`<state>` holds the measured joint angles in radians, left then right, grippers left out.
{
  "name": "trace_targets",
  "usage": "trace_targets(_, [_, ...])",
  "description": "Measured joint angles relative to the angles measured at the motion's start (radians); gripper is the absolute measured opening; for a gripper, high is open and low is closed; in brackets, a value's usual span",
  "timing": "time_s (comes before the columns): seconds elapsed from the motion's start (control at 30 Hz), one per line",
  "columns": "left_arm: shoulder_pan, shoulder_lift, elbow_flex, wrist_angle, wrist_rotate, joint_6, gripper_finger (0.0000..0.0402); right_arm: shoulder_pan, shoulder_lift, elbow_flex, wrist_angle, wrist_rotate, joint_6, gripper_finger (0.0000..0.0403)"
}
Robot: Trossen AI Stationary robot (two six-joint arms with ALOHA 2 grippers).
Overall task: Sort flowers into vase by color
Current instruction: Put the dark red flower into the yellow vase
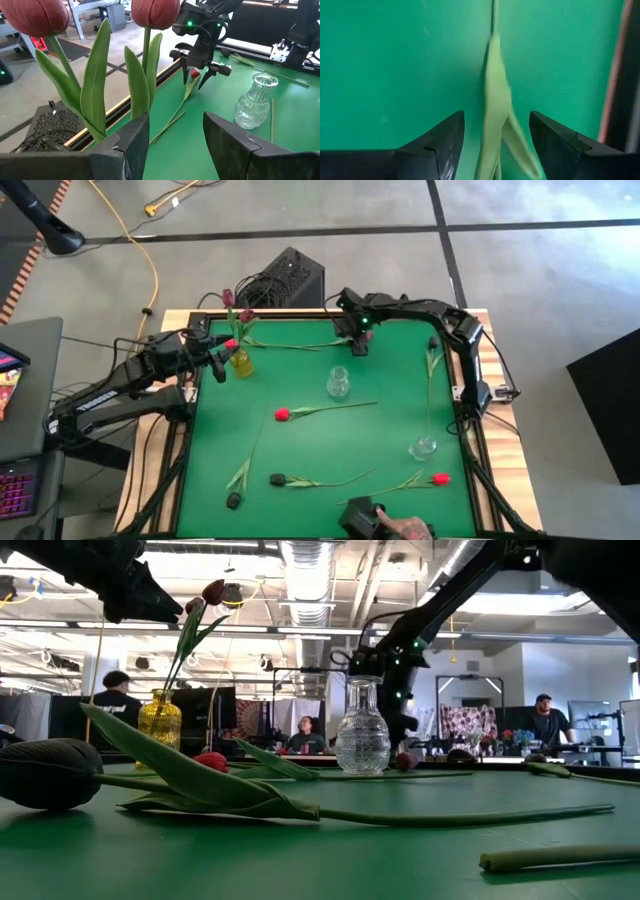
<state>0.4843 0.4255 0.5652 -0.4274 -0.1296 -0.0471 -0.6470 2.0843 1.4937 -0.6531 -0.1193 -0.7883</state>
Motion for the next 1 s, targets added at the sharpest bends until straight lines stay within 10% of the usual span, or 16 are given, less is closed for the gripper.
trace_targets(0.3, [-0.002,0.000,0.000,-0.037,0.016,-0.023,0.0174,-0.030,0.024,0.002,-0.028,0.067,0.025,0.0228])
trace_targets(0.63, [-0.003,0.000,0.000,-0.018,0.108,-0.052,0.0174,-0.034,0.018,0.002,-0.031,0.068,0.017,0.0027])
trace_targets(1.0, [-0.003,0.000,0.000,0.153,0.419,-0.063,0.0174,-0.035,-0.090,0.065,-0.132,0.130,0.064,0.0041])
